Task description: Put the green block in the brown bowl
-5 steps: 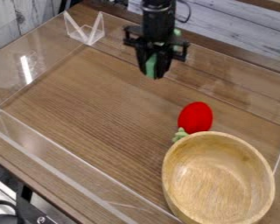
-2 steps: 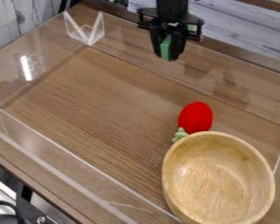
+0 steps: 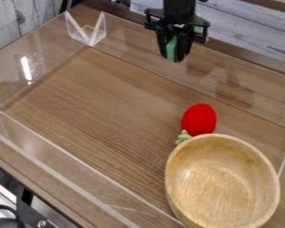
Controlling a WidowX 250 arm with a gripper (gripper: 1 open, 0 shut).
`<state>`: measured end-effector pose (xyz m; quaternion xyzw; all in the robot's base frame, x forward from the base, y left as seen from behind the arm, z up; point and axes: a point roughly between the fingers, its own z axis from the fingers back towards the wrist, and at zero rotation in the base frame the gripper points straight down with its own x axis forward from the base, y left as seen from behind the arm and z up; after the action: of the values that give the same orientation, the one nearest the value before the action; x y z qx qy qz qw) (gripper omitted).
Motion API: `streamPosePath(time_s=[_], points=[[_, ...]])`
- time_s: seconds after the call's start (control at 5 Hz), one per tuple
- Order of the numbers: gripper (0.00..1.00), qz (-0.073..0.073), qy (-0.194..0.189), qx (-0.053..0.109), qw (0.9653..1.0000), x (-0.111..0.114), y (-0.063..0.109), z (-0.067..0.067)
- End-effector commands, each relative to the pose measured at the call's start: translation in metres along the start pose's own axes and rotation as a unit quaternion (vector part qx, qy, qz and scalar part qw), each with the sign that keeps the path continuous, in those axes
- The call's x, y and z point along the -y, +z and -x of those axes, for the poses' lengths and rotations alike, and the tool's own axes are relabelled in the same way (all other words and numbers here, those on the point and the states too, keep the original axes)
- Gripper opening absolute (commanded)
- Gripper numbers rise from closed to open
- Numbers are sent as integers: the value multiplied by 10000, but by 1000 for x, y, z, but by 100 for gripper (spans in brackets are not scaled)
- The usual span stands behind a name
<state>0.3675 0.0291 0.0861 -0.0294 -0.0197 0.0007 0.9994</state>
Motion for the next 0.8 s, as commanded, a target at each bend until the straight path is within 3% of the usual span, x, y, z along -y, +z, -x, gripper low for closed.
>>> streamPosePath(time_s=[0.0,0.2,0.6], points=[[0,-59,179,330,9993,-1,12,-9],[0,-73,474,358,9982,-4,7,-4],[0,41,406,461,9981,-10,14,-6]])
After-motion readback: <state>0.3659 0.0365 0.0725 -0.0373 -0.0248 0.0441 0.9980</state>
